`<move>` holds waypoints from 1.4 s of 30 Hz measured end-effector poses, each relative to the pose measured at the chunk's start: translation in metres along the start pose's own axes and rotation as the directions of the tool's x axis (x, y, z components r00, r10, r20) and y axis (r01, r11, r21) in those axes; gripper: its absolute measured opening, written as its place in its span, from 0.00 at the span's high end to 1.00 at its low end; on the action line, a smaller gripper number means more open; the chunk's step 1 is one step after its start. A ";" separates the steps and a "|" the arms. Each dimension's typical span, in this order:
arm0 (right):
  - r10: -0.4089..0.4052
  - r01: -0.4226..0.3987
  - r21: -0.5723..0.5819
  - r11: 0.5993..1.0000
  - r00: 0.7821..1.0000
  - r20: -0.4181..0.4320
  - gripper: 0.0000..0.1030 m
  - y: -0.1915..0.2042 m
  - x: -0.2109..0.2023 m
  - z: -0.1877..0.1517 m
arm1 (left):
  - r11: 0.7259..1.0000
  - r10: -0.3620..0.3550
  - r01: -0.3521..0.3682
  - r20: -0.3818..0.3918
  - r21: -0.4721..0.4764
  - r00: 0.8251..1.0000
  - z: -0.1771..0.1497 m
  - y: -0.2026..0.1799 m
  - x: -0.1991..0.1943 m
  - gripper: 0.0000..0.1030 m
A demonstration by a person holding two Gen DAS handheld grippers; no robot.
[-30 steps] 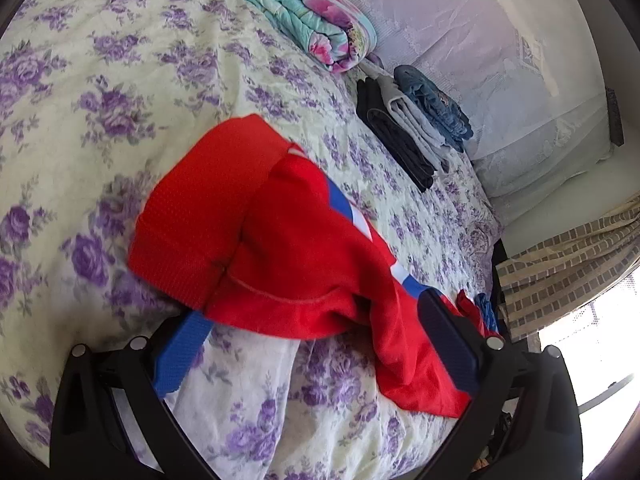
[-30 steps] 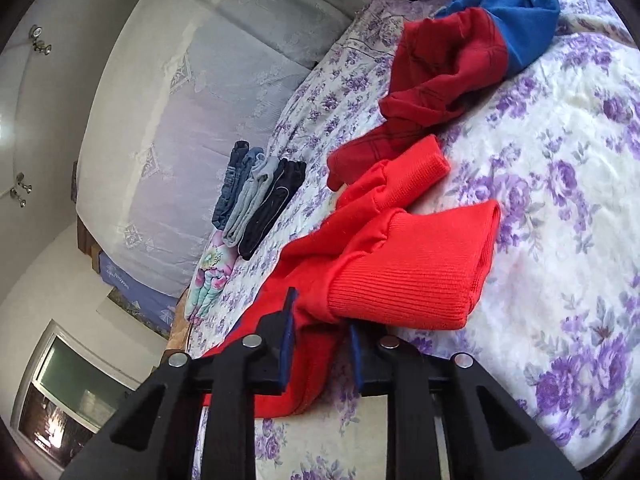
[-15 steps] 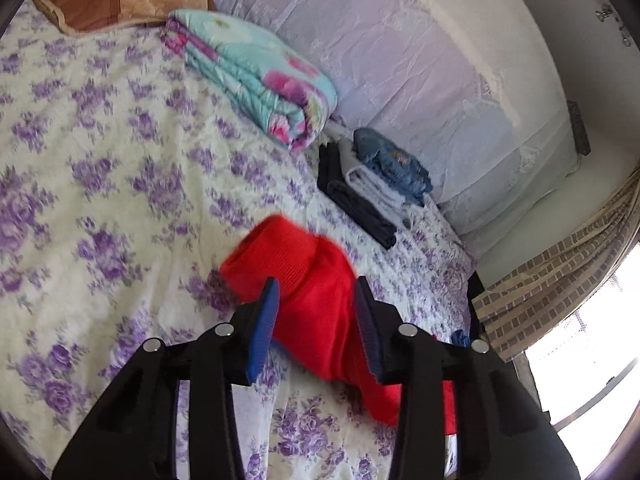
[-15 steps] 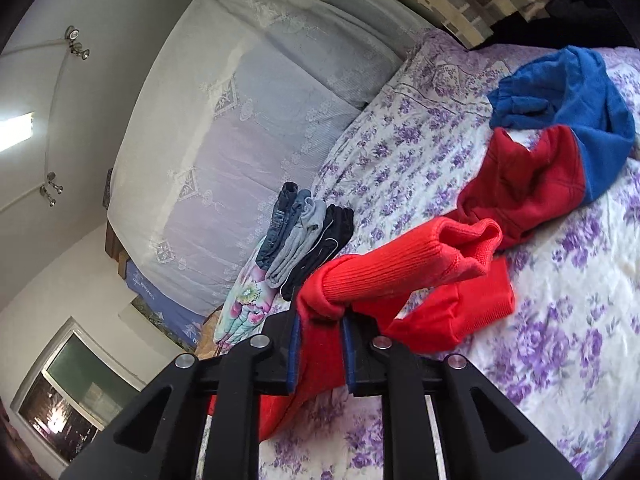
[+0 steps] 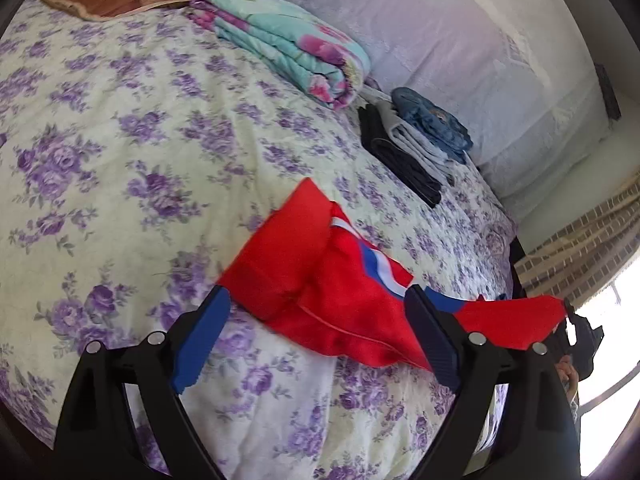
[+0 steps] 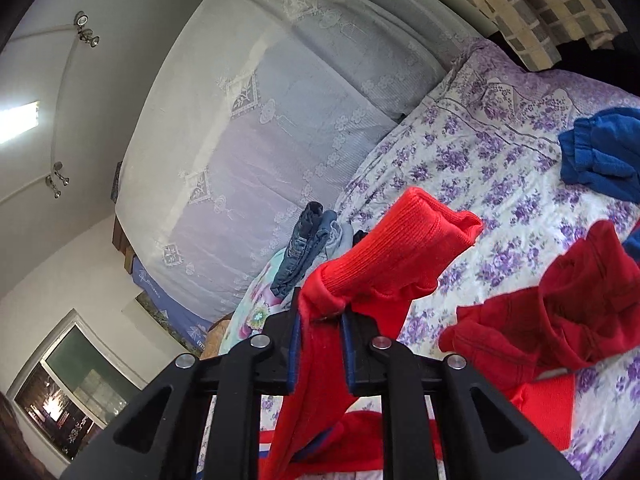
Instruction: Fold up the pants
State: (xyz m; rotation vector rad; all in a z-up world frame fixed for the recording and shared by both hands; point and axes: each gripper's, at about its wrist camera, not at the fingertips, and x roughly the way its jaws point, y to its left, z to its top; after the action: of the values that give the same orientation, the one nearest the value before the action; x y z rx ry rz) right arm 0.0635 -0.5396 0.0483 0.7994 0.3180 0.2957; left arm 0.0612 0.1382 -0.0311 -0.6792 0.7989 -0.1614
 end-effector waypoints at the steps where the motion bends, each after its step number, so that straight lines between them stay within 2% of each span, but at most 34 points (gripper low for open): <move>1: 0.000 0.000 -0.007 1.000 1.000 0.002 0.84 0.003 0.004 0.007 | 1.000 0.024 -0.024 0.010 -0.020 1.000 0.005 0.008 0.001 0.16; 3: -0.008 0.008 -0.025 1.000 1.000 -0.003 0.84 0.009 0.015 0.018 | 0.998 0.062 -0.061 0.040 -0.027 0.997 0.019 0.014 0.005 0.16; 5: -0.026 0.024 -0.057 0.998 0.999 -0.020 0.84 0.017 0.034 0.028 | 0.998 0.052 -0.053 0.041 0.020 0.998 0.039 0.007 0.016 0.15; 7: -0.041 0.037 -0.076 0.996 0.998 -0.052 0.84 0.023 0.058 0.036 | 0.993 0.009 -0.004 -0.035 0.121 0.999 0.060 -0.013 0.041 0.15; 9: -0.050 0.044 -0.084 0.995 0.996 -0.072 0.84 0.027 0.078 0.041 | 0.983 0.002 0.025 -0.144 0.184 0.990 0.077 -0.027 0.071 0.15; 11: -0.046 0.039 -0.086 0.996 0.996 -0.074 0.84 0.031 0.088 0.043 | 0.985 0.003 0.034 -0.214 0.168 0.977 0.088 -0.029 0.095 0.15; 12: -0.036 0.030 -0.082 0.996 0.997 -0.075 0.84 0.032 0.090 0.044 | 0.985 -0.026 0.073 -0.282 0.157 0.959 0.091 -0.029 0.108 0.16; 13: -0.033 0.026 -0.082 0.996 0.997 -0.075 0.84 0.032 0.090 0.043 | 0.985 -0.041 0.094 -0.327 0.148 0.944 0.091 -0.029 0.116 0.20; 14: -0.035 0.028 -0.086 0.996 0.997 -0.075 0.84 0.032 0.088 0.041 | 0.983 -0.048 0.108 -0.362 0.147 0.931 0.089 -0.030 0.122 0.31; 15: -0.043 0.035 -0.093 0.995 0.996 -0.077 0.84 0.032 0.086 0.039 | 0.979 -0.036 0.111 -0.394 0.169 0.919 0.085 -0.033 0.126 0.33; 16: -0.056 0.049 -0.099 0.994 0.995 -0.079 0.84 0.030 0.084 0.038 | 0.976 -0.005 0.089 -0.389 0.200 0.921 0.083 -0.034 0.126 0.43; 17: -0.066 0.058 -0.096 0.994 0.994 -0.083 0.84 0.027 0.082 0.037 | 0.974 0.016 0.071 -0.382 0.214 0.924 0.081 -0.033 0.123 0.57; 18: -0.077 0.069 -0.089 0.994 0.993 -0.087 0.84 0.023 0.080 0.035 | 0.977 0.015 0.067 -0.378 0.203 0.926 0.082 -0.030 0.119 0.66; 19: -0.087 0.079 -0.086 0.993 0.992 -0.092 0.84 0.019 0.078 0.033 | 0.981 -0.019 0.089 -0.376 0.170 0.926 0.084 -0.025 0.115 0.72; 20: -0.096 0.088 -0.085 0.992 0.991 -0.096 0.84 0.016 0.077 0.032 | 0.984 -0.050 0.109 -0.366 0.143 0.929 0.086 -0.023 0.110 0.86; 22: -0.120 0.111 -0.086 0.990 0.987 -0.110 0.84 0.007 0.078 0.027 | 0.983 -0.089 0.136 -0.324 0.125 0.942 0.091 -0.022 0.098 0.89; 26: -0.134 0.127 -0.064 0.990 0.983 -0.123 0.84 -0.003 0.090 0.029 | 0.976 -0.144 0.170 -0.184 0.136 0.972 0.109 -0.040 0.073 0.91; 28: -0.122 0.117 -0.061 0.991 0.987 -0.103 0.84 -0.001 0.098 0.036 | 0.976 -0.167 0.177 -0.082 0.127 0.983 0.130 -0.047 0.058 0.91; 31: -0.120 0.113 -0.083 0.990 0.990 -0.079 0.84 0.006 0.119 0.049 | 0.985 -0.148 0.142 0.064 0.097 0.987 0.166 -0.046 0.046 0.91; 33: -0.152 0.145 -0.080 0.986 0.984 -0.095 0.81 -0.001 0.145 0.054 | 0.994 -0.102 0.096 0.111 0.057 0.989 0.190 -0.038 0.059 0.91; 34: -0.181 0.170 -0.094 0.981 0.975 -0.128 0.73 -0.007 0.163 0.053 | 0.997 -0.068 0.064 0.095 0.045 0.993 0.200 -0.034 0.073 0.89; 35: -0.241 0.221 -0.130 0.967 0.955 -0.172 0.51 -0.015 0.182 0.051 | 0.999 0.001 -0.003 0.053 0.041 0.999 0.209 -0.027 0.094 0.84; 36: -0.310 0.284 -0.148 0.947 0.929 -0.200 0.42 -0.024 0.192 0.047 | 0.998 0.069 -0.069 0.017 0.013 0.997 0.212 -0.017 0.111 0.80; 37: -0.354 0.330 -0.141 0.934 0.911 -0.211 0.42 -0.033 0.195 0.042 | 0.991 0.127 -0.127 -0.011 -0.029 0.992 0.210 -0.006 0.124 0.70; 38: -0.334 0.320 -0.097 0.942 0.919 -0.211 0.42 -0.041 0.188 0.035 | 0.986 0.152 -0.154 -0.035 -0.066 0.988 0.207 0.005 0.130 0.69; 40: -0.280 0.276 -0.047 0.960 0.936 -0.215 0.42 -0.049 0.167 0.025 | 0.992 0.084 -0.089 -0.059 -0.091 0.995 0.194 0.021 0.129 0.65; 42: -0.287 0.276 -0.082 0.958 0.933 -0.215 0.42 -0.047 0.145 0.018 | 0.994 0.069 -0.073 -0.043 -0.085 0.997 0.180 0.029 0.115 0.50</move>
State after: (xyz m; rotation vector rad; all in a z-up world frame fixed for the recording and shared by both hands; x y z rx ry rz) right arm 0.2091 -0.5281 0.0018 0.6600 0.6308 0.1228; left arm 0.2658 0.2070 -0.0284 -0.7301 0.8713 -0.0763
